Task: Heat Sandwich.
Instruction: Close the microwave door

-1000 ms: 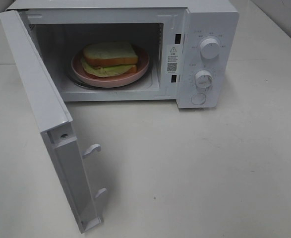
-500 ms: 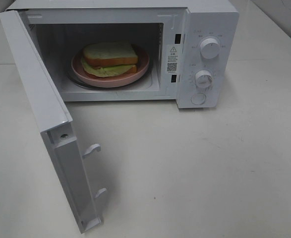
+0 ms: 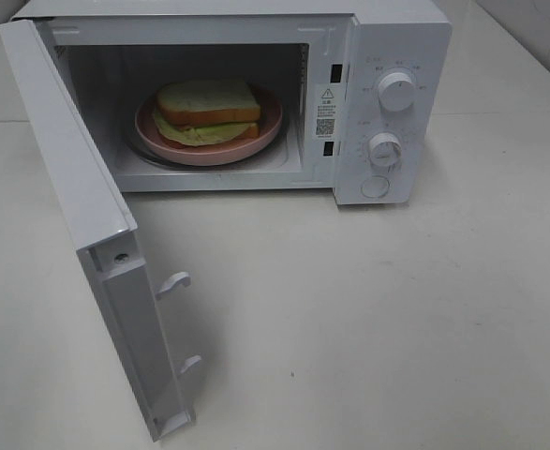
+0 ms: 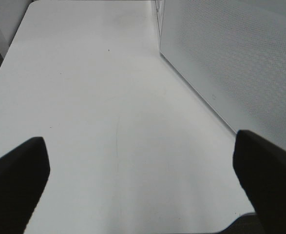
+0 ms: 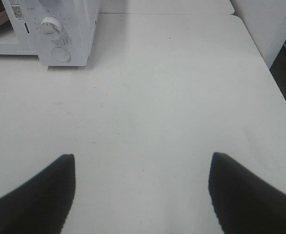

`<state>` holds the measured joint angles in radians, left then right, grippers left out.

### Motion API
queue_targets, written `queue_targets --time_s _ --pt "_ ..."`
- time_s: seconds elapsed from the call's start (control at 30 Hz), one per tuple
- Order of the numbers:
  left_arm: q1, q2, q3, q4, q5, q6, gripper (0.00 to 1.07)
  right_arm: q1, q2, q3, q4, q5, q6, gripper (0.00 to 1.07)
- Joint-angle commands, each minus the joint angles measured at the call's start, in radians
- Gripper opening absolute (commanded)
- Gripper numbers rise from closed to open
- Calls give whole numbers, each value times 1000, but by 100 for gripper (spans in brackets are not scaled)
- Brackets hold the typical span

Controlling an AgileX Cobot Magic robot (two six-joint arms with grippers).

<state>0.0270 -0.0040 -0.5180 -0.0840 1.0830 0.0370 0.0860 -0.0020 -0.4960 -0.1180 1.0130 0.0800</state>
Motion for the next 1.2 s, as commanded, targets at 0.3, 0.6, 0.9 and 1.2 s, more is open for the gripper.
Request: queue_targets --time_s 0.3,0.6,0.9,1.2 --pt "1 -17 1 -3 -11 -2 98 -5 -30 1 -1 -16 -12 73" --pt "1 -17 1 -3 -11 -2 98 -5 -30 1 -1 -16 -12 73" --pt "1 -17 1 -3 -11 -2 98 -5 -30 1 -1 -16 -12 73" --pt "1 -17 1 -3 -11 -2 98 -5 -30 1 -2 -16 -9 73"
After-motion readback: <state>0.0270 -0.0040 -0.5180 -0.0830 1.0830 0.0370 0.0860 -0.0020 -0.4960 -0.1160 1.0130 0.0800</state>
